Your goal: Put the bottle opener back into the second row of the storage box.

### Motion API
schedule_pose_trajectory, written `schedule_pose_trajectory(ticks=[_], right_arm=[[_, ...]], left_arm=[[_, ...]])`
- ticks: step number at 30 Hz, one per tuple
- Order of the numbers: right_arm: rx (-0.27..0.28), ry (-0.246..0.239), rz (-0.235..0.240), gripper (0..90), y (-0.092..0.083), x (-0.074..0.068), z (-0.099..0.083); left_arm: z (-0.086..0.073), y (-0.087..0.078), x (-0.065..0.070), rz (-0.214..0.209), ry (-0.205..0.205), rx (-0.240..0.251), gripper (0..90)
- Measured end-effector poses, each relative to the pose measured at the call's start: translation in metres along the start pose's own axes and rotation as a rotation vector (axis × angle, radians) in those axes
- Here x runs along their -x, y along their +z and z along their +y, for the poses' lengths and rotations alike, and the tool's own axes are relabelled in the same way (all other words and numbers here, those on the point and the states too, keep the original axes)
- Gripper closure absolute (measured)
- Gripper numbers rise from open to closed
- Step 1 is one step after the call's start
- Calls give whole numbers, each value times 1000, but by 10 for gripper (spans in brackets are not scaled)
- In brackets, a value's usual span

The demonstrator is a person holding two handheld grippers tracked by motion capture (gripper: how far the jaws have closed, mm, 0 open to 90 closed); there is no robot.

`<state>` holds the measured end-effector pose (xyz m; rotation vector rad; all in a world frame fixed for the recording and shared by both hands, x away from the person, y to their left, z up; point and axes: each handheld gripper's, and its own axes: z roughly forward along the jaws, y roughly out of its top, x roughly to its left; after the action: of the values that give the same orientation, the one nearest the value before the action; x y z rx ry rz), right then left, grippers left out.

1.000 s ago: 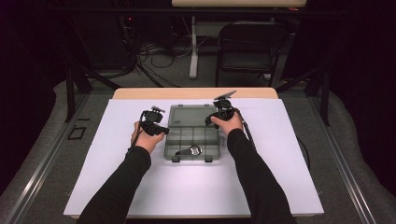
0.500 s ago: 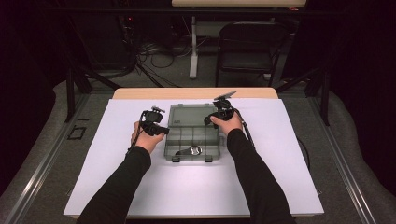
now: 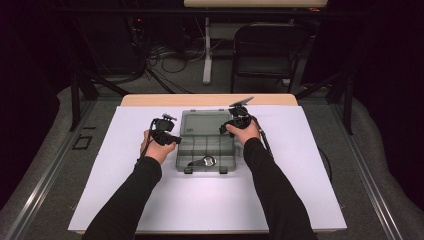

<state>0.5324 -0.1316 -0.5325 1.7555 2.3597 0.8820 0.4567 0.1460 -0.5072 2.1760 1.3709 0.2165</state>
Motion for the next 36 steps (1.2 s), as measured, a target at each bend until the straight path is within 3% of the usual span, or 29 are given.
schedule_pose_trajectory(ticks=[16, 24, 25, 36], right_arm=[[50, -46, -36, 616, -16, 2, 0], [82, -66, -30, 722, -23, 6, -1], [83, -66, -31, 768, -24, 6, -2], [105, -78, -12, 817, -28, 11, -4]], left_arm=[[0, 0, 0, -1, 6, 0, 871], [0, 0, 0, -3, 8, 1, 872], [0, 0, 0, -3, 8, 1, 872], [1, 0, 0, -5, 5, 2, 873]])
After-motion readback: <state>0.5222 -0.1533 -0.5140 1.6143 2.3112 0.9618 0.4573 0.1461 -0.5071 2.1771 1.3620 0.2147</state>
